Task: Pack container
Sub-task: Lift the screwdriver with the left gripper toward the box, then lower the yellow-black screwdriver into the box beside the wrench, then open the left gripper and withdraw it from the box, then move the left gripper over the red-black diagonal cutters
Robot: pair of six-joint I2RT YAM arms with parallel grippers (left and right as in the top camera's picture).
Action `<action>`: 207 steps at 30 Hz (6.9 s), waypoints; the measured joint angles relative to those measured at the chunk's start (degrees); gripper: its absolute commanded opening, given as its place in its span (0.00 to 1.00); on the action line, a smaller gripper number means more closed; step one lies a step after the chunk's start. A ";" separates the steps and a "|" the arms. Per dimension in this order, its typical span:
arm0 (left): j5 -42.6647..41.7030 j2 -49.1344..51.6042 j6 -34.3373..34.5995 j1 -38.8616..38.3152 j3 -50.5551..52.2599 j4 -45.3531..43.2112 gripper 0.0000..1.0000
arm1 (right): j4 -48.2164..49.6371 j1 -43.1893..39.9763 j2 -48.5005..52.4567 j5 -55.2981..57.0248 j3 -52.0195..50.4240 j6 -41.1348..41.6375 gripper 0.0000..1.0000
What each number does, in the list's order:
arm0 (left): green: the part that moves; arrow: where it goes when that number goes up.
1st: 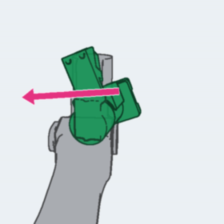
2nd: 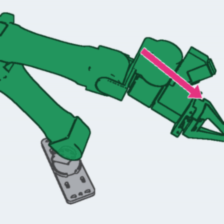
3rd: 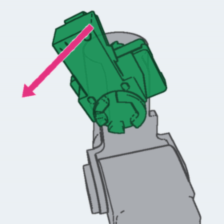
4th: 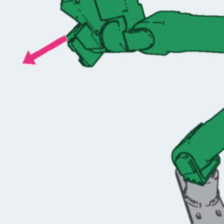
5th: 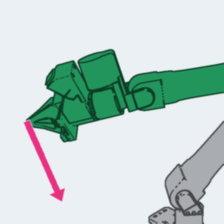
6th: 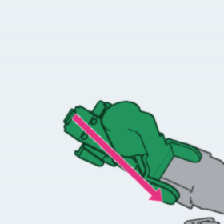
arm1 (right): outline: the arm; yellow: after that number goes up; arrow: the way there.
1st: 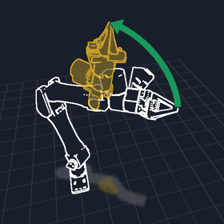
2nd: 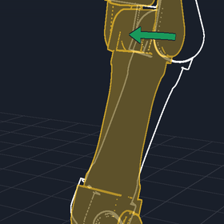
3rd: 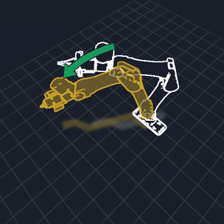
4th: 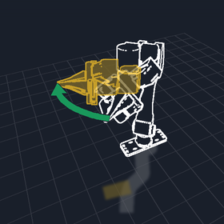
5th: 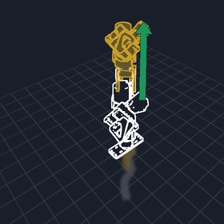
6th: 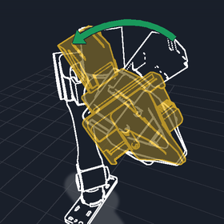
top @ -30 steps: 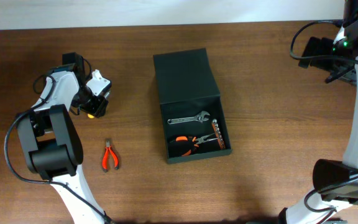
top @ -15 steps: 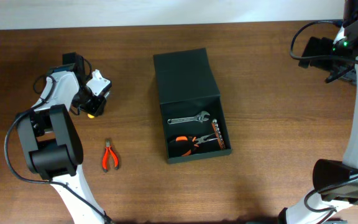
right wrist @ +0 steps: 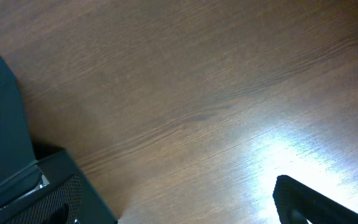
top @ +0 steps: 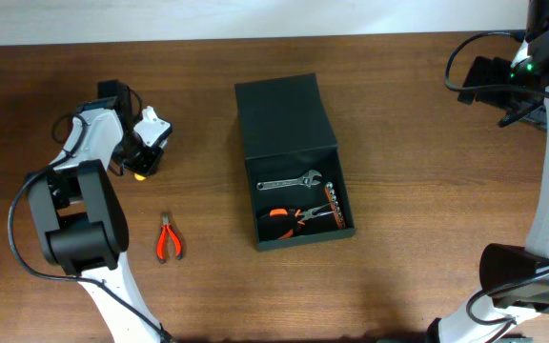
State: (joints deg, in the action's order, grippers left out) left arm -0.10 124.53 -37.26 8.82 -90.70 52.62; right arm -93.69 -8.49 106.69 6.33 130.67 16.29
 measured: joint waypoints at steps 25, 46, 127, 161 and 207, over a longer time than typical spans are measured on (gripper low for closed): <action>1.44 1.22 0.17 -8.44 -26.32 19.50 0.02 | 0.00 0.00 0.00 0.00 0.00 0.02 0.99; -1.11 1.49 -6.40 -36.50 -48.72 37.73 0.02 | 0.00 0.00 0.00 0.00 0.00 0.02 0.99; -0.48 1.49 -6.43 -42.51 -12.24 16.92 0.72 | 0.00 0.00 0.00 0.00 0.00 0.00 0.99; -3.76 -23.76 8.87 -9.51 -17.68 21.75 0.99 | 0.02 0.00 0.00 0.00 0.00 0.02 0.99; -5.18 -23.65 37.75 -5.11 28.30 13.90 0.71 | 0.00 0.00 0.00 0.00 0.00 0.04 0.99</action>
State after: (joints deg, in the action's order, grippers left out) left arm -5.28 100.88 0.49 3.70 -62.39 66.52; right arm -93.69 -8.49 106.69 6.33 130.67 16.34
